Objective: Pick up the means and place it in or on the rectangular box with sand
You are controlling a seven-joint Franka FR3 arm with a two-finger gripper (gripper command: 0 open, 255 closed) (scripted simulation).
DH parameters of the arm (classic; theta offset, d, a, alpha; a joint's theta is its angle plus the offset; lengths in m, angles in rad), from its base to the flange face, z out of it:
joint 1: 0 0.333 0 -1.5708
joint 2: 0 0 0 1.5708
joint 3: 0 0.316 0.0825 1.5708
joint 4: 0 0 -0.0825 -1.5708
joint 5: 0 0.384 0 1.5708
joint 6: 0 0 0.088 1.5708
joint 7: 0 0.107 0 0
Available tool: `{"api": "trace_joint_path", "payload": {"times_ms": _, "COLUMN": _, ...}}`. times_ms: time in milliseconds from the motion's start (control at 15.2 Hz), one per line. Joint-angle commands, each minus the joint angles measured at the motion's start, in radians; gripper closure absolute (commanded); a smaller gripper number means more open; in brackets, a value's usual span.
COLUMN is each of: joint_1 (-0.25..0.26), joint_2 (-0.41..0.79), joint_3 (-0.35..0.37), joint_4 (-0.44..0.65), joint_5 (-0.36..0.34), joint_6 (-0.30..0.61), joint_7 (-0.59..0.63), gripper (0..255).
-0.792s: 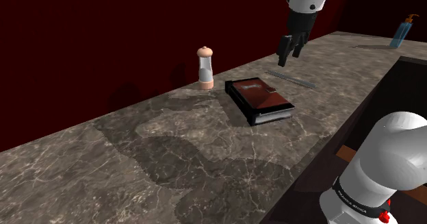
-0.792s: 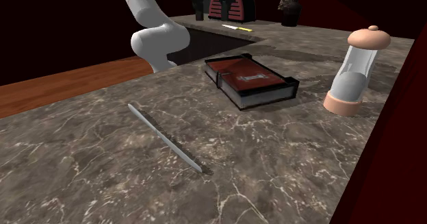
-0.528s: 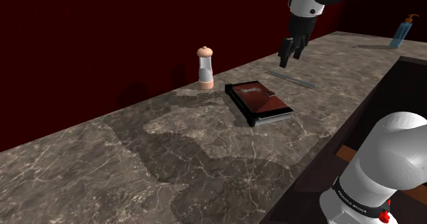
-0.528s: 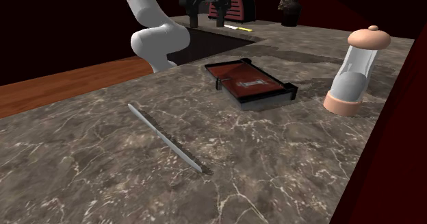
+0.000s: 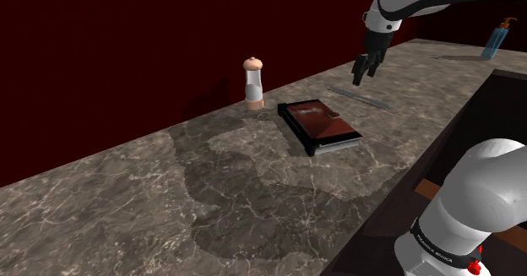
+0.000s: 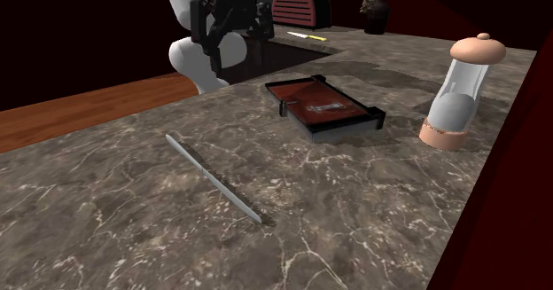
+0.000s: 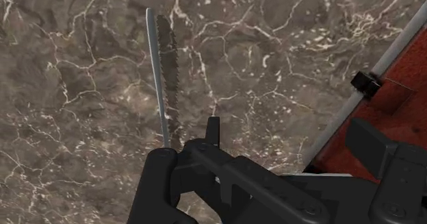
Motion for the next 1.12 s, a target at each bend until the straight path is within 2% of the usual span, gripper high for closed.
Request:
{"api": "trace_joint_path", "payload": {"times_ms": 0, "joint_1": -0.008, "joint_2": 0.04, "joint_3": -0.044, "joint_4": 0.007, "joint_5": -0.007, "joint_6": 0.036, "joint_7": -0.042, "gripper": 0}}
{"api": "trace_joint_path", "payload": {"times_ms": 330, "joint_1": -0.019, "joint_2": 0.167, "joint_3": -0.159, "joint_4": 0.051, "joint_5": -0.001, "joint_6": 0.122, "joint_7": -0.154, "gripper": 0}}
{"api": "trace_joint_path", "payload": {"times_ms": 594, "joint_1": -0.018, "joint_2": 0.29, "joint_3": -0.25, "joint_4": 0.107, "joint_5": 0.035, "joint_6": 0.183, "joint_7": -0.255, "gripper": 0}}
{"api": "trace_joint_path", "payload": {"times_ms": 1056, "joint_1": -0.016, "joint_2": 0.327, "joint_3": -0.267, "joint_4": 0.057, "joint_5": 0.045, "joint_6": 0.269, "joint_7": -0.267, "gripper": 0}}
